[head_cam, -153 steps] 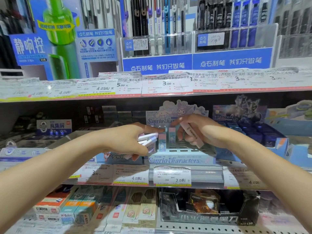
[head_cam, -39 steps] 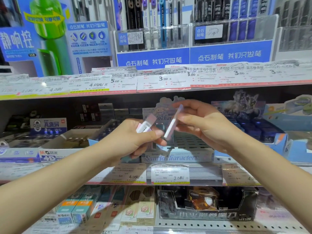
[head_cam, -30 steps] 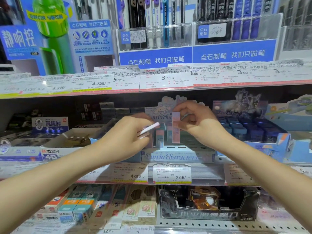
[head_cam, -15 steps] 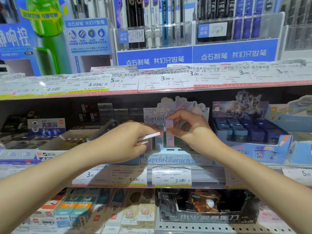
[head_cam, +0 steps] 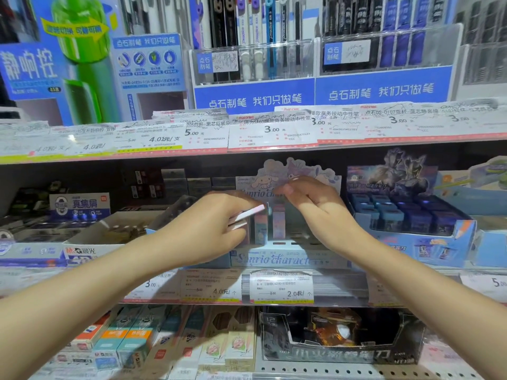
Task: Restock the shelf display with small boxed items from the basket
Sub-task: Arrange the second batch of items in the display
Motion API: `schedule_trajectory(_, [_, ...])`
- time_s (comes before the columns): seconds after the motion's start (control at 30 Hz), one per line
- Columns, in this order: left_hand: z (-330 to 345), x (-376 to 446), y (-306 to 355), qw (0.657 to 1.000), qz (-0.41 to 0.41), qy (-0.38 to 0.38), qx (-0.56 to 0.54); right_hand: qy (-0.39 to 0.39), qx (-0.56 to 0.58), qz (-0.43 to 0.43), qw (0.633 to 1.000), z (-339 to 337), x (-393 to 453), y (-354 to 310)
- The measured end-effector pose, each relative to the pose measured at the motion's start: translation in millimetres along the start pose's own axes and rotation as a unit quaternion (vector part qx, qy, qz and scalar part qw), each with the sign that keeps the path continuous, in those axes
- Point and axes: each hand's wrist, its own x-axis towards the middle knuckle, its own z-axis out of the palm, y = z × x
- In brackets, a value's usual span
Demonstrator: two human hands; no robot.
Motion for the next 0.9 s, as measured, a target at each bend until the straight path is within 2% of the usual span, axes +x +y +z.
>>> schedule_trajectory(0.1, [3.1, -3.1, 5.5, 0.999, 0.012, 0.032, -0.035, -0.004, 0.047, -0.038, 0.998, -0.8, -11.9, -19.2])
schedule_trajectory(0.23, [4.2, -3.0, 15.6, 0.986, -0.032, -0.005, -0.163, -0.071, 0.094, -0.05, 0.992, 1.4, -19.7, -39.1])
schedule_trajectory(0.33, [5.5, -4.3, 19.3, 0.955, -0.099, -0.056, -0.274, -0.103, 0.119, -0.024, 0.987, -1.8, -18.0, -37.7])
schedule_trajectory(0.5, [5.6, -12.7, 12.3, 0.902, -0.178, -0.134, -0.369, -0.06, 0.142, 0.016, 0.988, -20.5, -12.8, -22.9])
schedule_trajectory(0.57, [5.1, -17.3, 9.7, 0.858, -0.216, -0.144, -0.443, -0.057, 0.173, 0.02, 0.983, -26.2, -13.9, -19.2])
schedule_trajectory(0.67, [3.2, -17.5, 6.8, 0.743, -0.253, -0.147, -0.602, -0.095, 0.218, 0.025, 0.971, -28.7, -17.3, -15.5])
schedule_trajectory(0.73, [1.8, -15.3, 6.2, 0.685, -0.26, -0.148, -0.664, -0.117, 0.215, 0.027, 0.969, -28.1, -18.4, -14.0])
schedule_trajectory(0.8, [1.2, -14.4, 8.1, 0.678, -0.249, -0.153, -0.674, -0.123, 0.208, 0.026, 0.97, -28.3, -18.4, -14.7])
schedule_trajectory(0.9, [1.4, -15.6, 12.8, 0.703, -0.242, -0.147, -0.652, -0.133, 0.192, 0.032, 0.972, -30.0, -18.0, -16.6])
